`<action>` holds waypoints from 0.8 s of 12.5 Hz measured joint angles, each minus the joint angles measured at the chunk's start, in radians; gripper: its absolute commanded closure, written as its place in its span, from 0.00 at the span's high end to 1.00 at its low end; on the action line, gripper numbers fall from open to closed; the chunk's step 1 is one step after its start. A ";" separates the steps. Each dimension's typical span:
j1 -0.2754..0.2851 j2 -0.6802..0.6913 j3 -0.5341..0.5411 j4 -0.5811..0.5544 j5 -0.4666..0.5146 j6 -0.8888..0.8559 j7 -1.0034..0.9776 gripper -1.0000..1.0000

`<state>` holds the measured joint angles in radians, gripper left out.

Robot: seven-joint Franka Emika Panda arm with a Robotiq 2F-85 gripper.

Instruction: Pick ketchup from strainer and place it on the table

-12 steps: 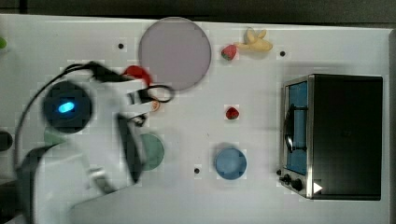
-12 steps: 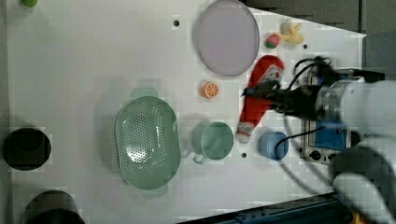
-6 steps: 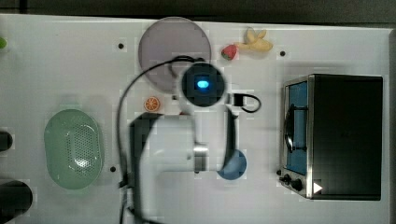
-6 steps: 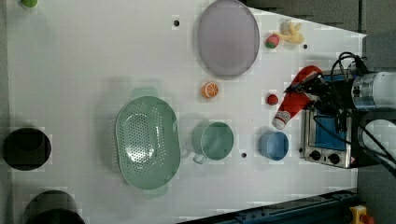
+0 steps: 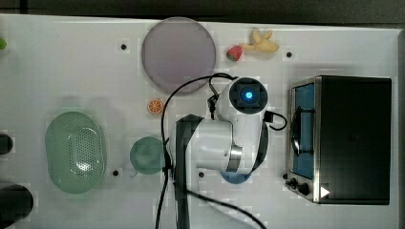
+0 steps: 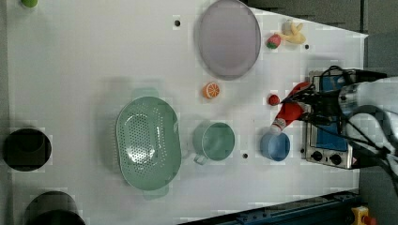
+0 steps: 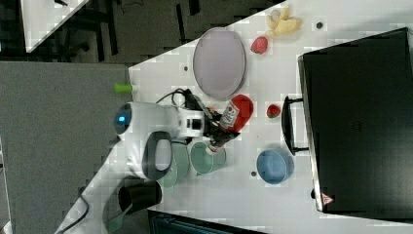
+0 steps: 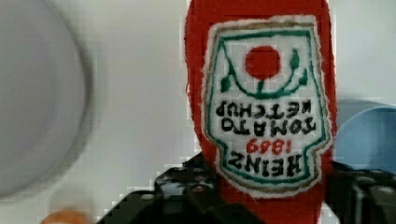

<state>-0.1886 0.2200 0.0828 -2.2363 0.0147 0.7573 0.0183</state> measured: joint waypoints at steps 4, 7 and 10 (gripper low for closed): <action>-0.001 0.079 0.028 -0.092 -0.004 0.050 -0.008 1.00; 0.008 0.031 0.054 -0.059 -0.004 -0.054 -0.012 1.00; 0.026 -0.109 0.056 0.088 -0.004 -0.225 -0.011 1.00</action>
<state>-0.1624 0.1114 0.1388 -2.1484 0.0106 0.5322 0.0068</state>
